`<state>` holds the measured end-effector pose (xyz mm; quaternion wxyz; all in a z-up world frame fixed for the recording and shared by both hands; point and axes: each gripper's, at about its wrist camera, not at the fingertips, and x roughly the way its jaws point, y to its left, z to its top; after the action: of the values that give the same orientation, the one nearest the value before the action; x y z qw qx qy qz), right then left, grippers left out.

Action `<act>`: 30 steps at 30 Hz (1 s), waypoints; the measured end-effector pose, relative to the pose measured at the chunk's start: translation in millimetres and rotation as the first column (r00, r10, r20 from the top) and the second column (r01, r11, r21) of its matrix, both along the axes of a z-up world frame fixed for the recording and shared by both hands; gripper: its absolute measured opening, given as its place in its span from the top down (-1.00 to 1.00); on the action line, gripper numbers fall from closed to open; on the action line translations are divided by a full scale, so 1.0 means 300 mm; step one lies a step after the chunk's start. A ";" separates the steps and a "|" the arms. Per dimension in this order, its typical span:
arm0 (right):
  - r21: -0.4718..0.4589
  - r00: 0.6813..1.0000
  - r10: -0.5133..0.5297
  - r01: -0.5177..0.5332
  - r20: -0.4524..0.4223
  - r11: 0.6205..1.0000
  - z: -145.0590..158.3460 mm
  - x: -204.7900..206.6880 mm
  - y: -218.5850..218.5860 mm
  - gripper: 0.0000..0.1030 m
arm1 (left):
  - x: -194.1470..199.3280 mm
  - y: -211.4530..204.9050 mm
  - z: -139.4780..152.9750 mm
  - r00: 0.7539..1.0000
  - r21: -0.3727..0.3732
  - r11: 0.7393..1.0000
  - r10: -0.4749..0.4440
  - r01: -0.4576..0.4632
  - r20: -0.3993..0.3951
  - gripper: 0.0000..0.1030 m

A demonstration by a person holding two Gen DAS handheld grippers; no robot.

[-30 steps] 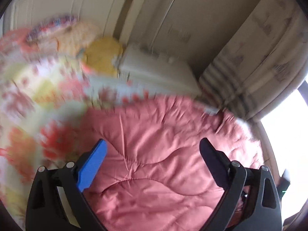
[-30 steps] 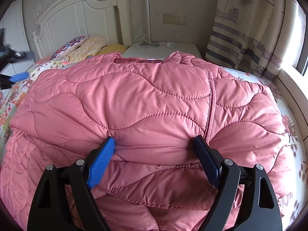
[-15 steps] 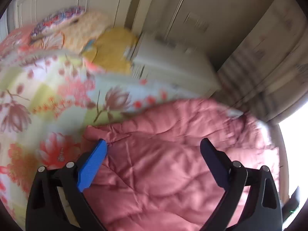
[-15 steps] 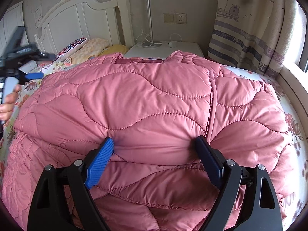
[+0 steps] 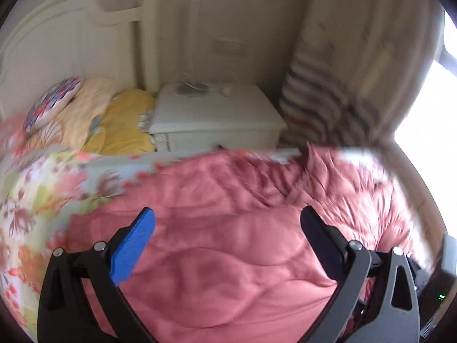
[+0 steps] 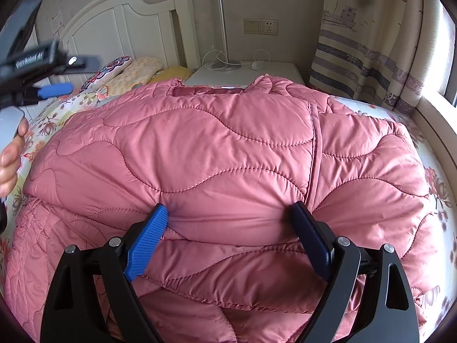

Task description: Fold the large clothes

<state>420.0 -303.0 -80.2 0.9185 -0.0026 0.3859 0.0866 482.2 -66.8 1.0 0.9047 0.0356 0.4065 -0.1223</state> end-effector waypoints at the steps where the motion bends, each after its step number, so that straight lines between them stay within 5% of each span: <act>1: 0.000 1.000 0.000 0.000 0.000 1.000 0.000 0.001 -0.001 -0.65 | 0.012 -0.049 -0.039 1.000 0.046 0.999 -0.005 0.006 -0.017 -0.95; 3: 0.000 1.000 0.000 0.000 -0.001 1.000 0.000 0.001 -0.001 -0.65 | 0.044 -0.134 -0.173 0.994 0.134 0.991 -0.005 0.019 -0.106 -0.96; 5: 0.000 1.000 0.000 0.000 -0.001 1.000 0.000 0.001 -0.003 -0.65 | 0.040 -0.134 -0.238 0.998 0.120 0.993 0.000 0.007 -0.062 -0.96; 9: 0.012 1.000 0.001 -0.001 -0.005 1.000 -0.002 0.003 -0.005 -0.67 | -0.005 -0.052 -0.192 0.997 0.032 0.999 0.004 -0.002 -0.071 -0.95; 14: 0.034 1.000 0.006 -0.006 -0.006 0.999 -0.002 0.005 -0.019 -0.69 | -0.225 0.192 -0.074 0.993 -0.080 0.991 0.112 -0.109 0.040 -0.95; 17: 0.034 1.000 0.007 -0.006 -0.006 0.999 -0.001 0.006 -0.016 -0.70 | -0.284 0.335 -0.128 0.984 -0.142 0.974 0.174 -0.178 -0.037 -0.95; 19: 0.031 1.000 0.008 -0.008 -0.007 0.999 -0.002 0.006 -0.014 -0.71 | -0.283 0.368 -0.198 0.984 -0.099 0.981 0.163 -0.169 -0.074 -0.95; 21: 0.034 1.000 0.014 -0.013 -0.006 0.999 -0.002 0.006 -0.013 -0.71 | -0.288 0.348 -0.242 0.993 -0.011 0.993 0.118 -0.118 -0.031 -0.96; 26: 0.023 1.000 0.009 -0.009 -0.007 1.000 -0.004 0.005 -0.010 -0.71 | -0.328 0.331 -0.181 0.986 -0.018 0.986 0.164 -0.164 0.004 -0.95; 30: 0.023 1.000 0.009 -0.008 -0.007 1.000 -0.003 0.004 -0.009 -0.71 | -0.339 0.326 -0.181 0.971 0.073 0.968 0.239 -0.240 0.029 -0.95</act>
<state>421.1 -305.8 -81.2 0.9167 0.0065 0.3880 0.0949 380.4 31.1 -53.3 0.9149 0.0216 0.4032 0.0037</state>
